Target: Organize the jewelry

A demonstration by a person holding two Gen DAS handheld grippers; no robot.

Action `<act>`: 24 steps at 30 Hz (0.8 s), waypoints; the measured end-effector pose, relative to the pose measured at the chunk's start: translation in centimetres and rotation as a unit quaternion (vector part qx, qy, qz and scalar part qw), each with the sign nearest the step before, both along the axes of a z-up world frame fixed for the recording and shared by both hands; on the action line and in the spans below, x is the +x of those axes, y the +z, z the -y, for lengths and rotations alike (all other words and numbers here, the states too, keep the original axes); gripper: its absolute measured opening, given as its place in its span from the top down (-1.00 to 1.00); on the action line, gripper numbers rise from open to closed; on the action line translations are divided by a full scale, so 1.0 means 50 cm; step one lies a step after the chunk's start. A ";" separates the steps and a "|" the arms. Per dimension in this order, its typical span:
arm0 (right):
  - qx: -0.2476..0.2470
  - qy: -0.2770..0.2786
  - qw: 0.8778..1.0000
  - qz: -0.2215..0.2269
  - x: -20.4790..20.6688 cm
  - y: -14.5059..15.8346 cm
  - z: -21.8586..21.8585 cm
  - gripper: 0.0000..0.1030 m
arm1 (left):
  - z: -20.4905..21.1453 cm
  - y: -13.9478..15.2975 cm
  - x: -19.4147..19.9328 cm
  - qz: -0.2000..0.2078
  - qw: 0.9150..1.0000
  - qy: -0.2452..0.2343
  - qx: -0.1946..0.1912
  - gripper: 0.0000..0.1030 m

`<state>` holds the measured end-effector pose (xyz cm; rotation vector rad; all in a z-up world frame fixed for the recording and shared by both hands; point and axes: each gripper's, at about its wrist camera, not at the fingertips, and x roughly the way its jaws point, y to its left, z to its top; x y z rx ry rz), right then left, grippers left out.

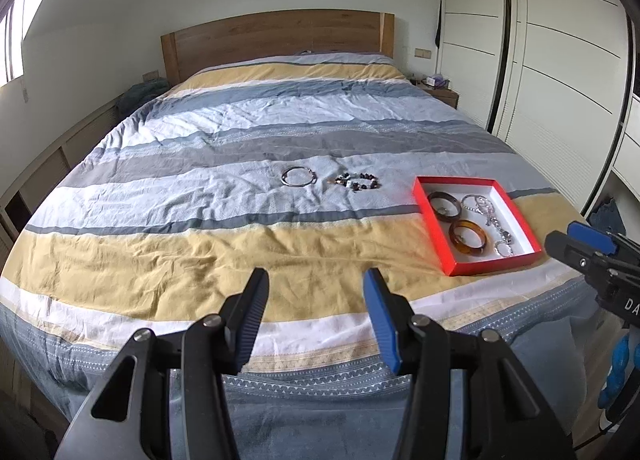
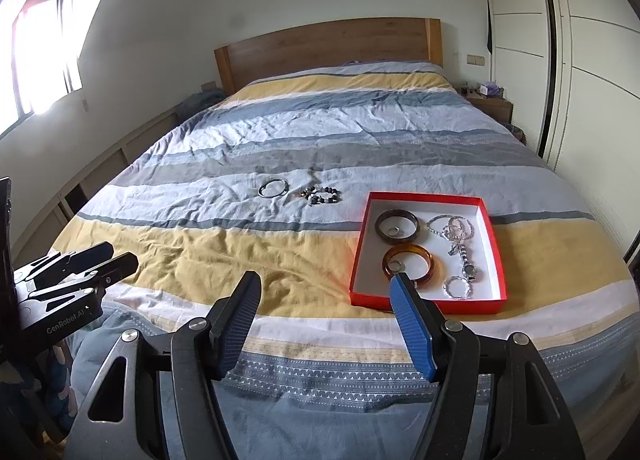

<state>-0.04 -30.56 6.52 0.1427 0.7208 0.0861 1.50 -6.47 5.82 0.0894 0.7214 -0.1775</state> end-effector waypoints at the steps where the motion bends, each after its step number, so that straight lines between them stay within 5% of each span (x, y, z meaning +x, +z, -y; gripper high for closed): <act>1: 0.001 0.000 1.000 -0.001 0.004 -0.002 0.001 -0.28 | -0.006 -0.003 0.005 -0.002 1.000 0.004 -0.001 0.09; 24: -0.004 0.054 0.998 -0.038 0.202 -0.072 -0.032 -0.28 | -0.106 -0.096 0.218 -0.056 0.995 0.086 0.011 0.09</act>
